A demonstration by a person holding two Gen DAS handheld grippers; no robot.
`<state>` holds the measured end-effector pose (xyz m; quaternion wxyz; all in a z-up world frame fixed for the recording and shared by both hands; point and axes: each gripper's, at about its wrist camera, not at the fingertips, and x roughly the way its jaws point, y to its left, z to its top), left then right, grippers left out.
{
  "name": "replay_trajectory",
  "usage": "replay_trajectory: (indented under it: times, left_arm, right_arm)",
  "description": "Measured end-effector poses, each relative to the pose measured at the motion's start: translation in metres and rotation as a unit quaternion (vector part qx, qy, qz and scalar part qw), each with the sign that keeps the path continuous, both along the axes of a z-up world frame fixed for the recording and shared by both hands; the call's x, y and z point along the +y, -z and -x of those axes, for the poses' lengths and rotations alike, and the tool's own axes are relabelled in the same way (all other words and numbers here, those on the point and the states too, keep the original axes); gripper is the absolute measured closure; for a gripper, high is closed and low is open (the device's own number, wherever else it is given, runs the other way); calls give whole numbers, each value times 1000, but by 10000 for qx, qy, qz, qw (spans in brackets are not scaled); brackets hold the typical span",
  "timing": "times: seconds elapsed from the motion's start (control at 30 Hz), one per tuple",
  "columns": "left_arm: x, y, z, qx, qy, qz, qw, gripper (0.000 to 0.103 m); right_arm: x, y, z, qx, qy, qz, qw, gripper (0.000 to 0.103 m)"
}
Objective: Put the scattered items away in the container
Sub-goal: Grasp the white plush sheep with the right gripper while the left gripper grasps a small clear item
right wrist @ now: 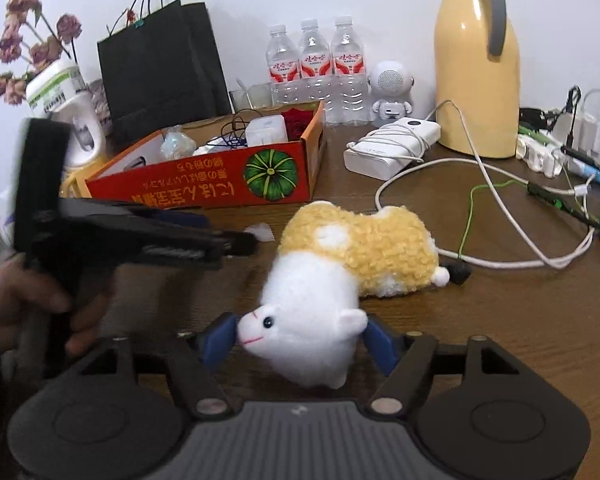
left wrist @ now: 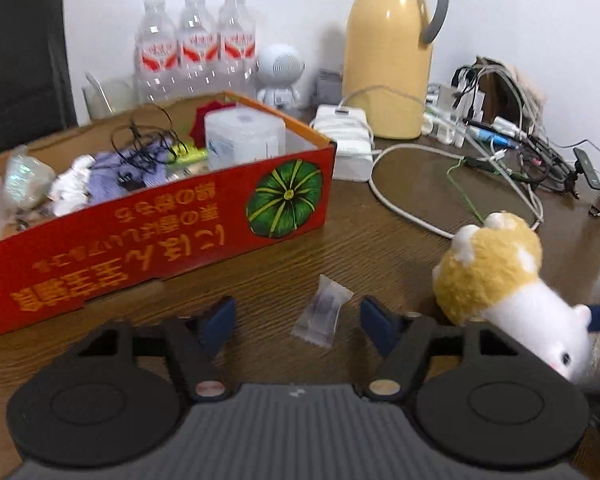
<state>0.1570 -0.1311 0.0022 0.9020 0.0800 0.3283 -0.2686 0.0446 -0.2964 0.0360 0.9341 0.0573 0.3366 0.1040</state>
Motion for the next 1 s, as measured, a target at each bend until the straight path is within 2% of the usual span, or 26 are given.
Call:
replay_trajectory:
  times: [0.1, 0.17, 0.23, 0.37, 0.47, 0.53, 0.57, 0.6, 0.63, 0.83, 1.0]
  left_arm:
    - [-4, -1, -4, -4, 100, 12, 9999, 50]
    - [-5, -2, -4, 5, 99, 21, 9999, 70]
    - [-6, -2, -4, -8, 38, -13, 10000, 85]
    - [-3, -3, -2, 37, -78, 46, 10000, 85]
    - [3, -6, 2, -39, -337, 22, 9994, 86]
    - [13, -11, 10, -154, -552, 56, 9983, 86]
    - [20, -14, 15, -218, -662, 84, 9975, 86]
    - [28, -17, 21, -282, -799, 110, 9963, 86]
    - [36, -19, 27, -333, -921, 115, 9951, 86]
    - [86, -33, 70, -532, -1642, 389, 9842, 86]
    - [114, -43, 112, -692, -1974, 545, 9764, 86]
  right_arm:
    - [2, -3, 1, -77, 101, -16, 9999, 31]
    - [5, -3, 0, -112, 176, 108, 9997, 26]
    - [9, 1, -4, -66, 276, 216, 9994, 23]
    - [16, 7, -10, 24, 433, 173, 9989, 23]
    - [21, 10, -13, 15, 531, 176, 9984, 23]
    - [25, 11, -15, -29, 630, 344, 9974, 27]
    - [26, 11, -15, -47, 665, 406, 9969, 32]
    - [26, 12, -16, -73, 686, 419, 9967, 42]
    - [25, 12, -15, -115, 693, 377, 9968, 43]
    - [35, 11, -13, -311, 494, 419, 9974, 46]
    - [61, -2, 3, -638, -63, 328, 9974, 46]
